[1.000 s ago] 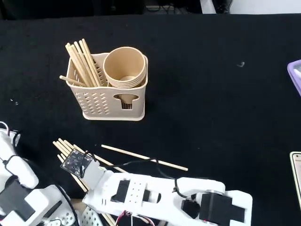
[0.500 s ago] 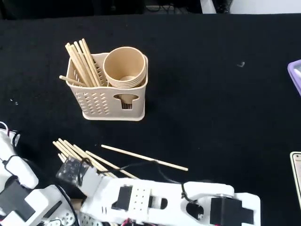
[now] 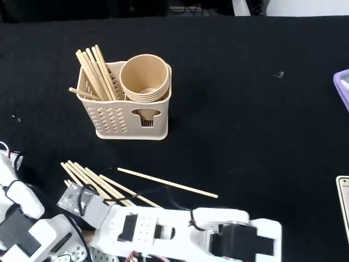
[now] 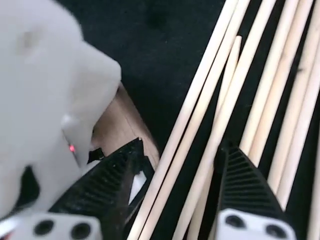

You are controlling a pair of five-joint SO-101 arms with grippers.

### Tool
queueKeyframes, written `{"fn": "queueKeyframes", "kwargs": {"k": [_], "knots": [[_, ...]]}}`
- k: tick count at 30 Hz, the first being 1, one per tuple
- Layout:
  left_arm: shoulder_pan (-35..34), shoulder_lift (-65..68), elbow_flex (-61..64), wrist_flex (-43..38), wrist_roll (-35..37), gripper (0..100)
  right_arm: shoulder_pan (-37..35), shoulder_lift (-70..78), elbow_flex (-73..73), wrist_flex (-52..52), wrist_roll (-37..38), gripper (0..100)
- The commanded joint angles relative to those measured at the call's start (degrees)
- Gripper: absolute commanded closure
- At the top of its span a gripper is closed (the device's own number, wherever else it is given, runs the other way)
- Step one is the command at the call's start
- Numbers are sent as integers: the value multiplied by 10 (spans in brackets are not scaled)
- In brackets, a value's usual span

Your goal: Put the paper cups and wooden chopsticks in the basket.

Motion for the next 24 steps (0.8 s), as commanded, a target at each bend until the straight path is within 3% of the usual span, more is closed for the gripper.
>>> {"fn": "queueKeyframes", "kwargs": {"k": [1,9,16,21,24], "knots": [[-7,-2,-35,2,4,830,28,36,-58,67,3,758],[-7,-2,-35,2,4,830,113,36,-59,113,32,758],[-6,-2,-35,2,4,830,120,35,-59,158,33,760],[-6,-2,-35,2,3,830,120,35,-59,156,33,867],[-6,-2,-35,2,3,830,120,35,-65,156,74,923]]}}
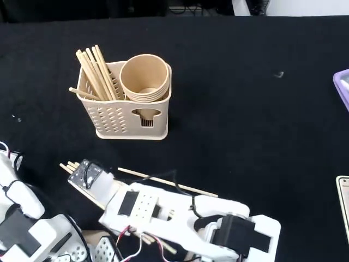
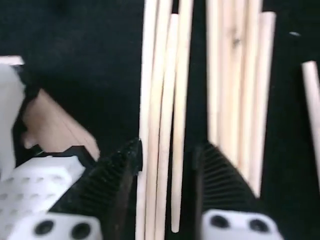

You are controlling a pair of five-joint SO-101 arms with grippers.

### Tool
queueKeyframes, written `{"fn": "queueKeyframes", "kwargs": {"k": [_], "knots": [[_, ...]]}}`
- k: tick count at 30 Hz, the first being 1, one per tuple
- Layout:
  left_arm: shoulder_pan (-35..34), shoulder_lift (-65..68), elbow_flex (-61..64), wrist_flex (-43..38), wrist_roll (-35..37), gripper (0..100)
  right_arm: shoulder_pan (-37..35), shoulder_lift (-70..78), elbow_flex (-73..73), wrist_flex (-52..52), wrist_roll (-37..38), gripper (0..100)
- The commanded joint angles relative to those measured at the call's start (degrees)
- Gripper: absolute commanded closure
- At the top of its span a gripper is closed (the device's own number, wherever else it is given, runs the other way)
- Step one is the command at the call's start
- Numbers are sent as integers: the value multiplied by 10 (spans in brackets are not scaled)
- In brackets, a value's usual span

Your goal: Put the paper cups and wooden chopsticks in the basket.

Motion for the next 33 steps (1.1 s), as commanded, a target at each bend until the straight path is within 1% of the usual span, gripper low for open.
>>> {"fn": "queueKeyframes", "kwargs": {"k": [1,4,6,12,14,18,21,22,27,33], "knots": [[-4,-2,-35,2,3,830,15,7,-4,15,68,939],[-4,-2,-35,2,3,830,15,7,-4,16,122,967],[-4,-2,-35,2,3,830,21,7,-5,19,142,980],[-4,-2,-35,2,3,830,76,-17,-1,25,150,986],[-4,-2,-35,2,3,830,93,-52,-1,59,159,986],[0,-2,-35,2,3,830,130,-153,7,127,237,986],[0,-2,-35,3,3,830,163,-211,41,127,314,986],[0,-2,-35,3,3,830,168,-220,55,115,328,986],[-1,-2,-35,3,3,830,171,-207,85,54,331,986],[-2,-2,-29,3,2,830,172,-128,75,18,335,982]]}}
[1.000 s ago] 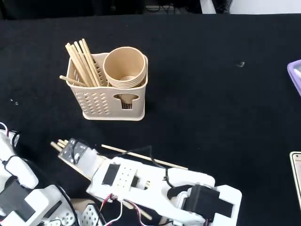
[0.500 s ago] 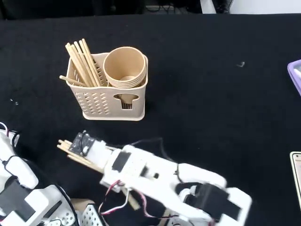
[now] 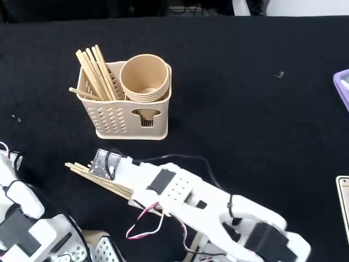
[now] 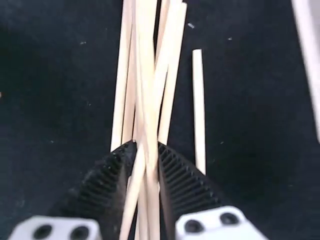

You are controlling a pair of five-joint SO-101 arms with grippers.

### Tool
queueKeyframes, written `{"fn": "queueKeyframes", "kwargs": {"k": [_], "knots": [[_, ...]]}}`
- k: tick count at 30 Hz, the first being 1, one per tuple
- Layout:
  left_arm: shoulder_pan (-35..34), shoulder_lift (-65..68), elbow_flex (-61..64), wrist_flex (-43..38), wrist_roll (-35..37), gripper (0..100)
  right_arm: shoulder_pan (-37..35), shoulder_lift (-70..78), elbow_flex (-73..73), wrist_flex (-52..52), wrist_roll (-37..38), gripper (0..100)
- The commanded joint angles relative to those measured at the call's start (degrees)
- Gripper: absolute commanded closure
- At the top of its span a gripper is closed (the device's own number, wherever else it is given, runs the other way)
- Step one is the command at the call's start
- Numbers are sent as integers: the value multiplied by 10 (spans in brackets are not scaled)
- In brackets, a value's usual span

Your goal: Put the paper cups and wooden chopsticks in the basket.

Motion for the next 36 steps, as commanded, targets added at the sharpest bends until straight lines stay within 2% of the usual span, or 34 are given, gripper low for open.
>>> {"fn": "queueKeyframes", "kwargs": {"k": [1,7,10,14,36], "knots": [[-2,-2,-29,3,2,830,12,57,-22,-17,7,977],[-4,-2,-29,3,2,830,12,91,-44,-16,8,821],[-3,-2,-29,3,2,830,12,74,-45,-4,8,871],[0,-2,-29,3,2,830,14,31,-35,3,8,992],[1,-2,-31,3,2,830,13,-239,75,-10,4,988]]}}
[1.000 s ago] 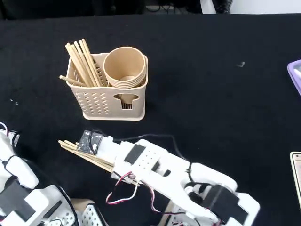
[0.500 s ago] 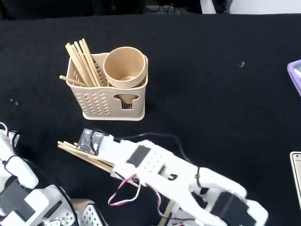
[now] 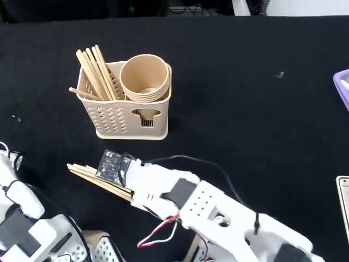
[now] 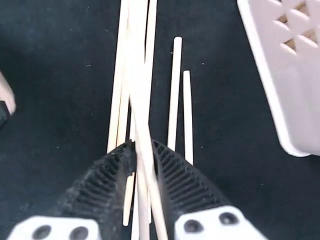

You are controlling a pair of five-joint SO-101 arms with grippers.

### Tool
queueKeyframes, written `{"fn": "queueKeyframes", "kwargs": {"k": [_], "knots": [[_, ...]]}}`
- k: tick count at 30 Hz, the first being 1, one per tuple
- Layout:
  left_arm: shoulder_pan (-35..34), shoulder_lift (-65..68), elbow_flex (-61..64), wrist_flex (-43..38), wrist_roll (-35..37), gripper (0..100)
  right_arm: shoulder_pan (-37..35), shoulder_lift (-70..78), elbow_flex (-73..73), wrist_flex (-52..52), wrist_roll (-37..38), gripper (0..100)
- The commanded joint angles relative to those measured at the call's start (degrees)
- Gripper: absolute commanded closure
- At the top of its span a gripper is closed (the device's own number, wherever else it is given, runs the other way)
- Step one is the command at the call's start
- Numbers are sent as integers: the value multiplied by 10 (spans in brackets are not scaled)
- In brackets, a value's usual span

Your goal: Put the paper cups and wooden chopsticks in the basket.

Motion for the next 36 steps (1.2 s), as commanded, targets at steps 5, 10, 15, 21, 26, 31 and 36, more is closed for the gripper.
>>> {"fn": "queueKeyframes", "kwargs": {"k": [5,10,15,21,26,31,36], "knots": [[1,-2,-33,2,2,830,13,-123,-3,-62,-1,988],[1,-2,-33,2,2,830,13,-176,-3,-123,-1,988],[1,-2,-32,2,2,830,13,-204,-3,-211,-62,988],[1,-2,-29,2,2,830,22,-213,-29,-280,-118,988],[1,-2,-29,2,2,830,80,-210,-102,-334,-118,987],[7,-1,-29,1,2,830,117,-197,-155,-453,-119,987],[7,-1,-29,1,2,830,119,-104,-217,-517,-119,987]]}}
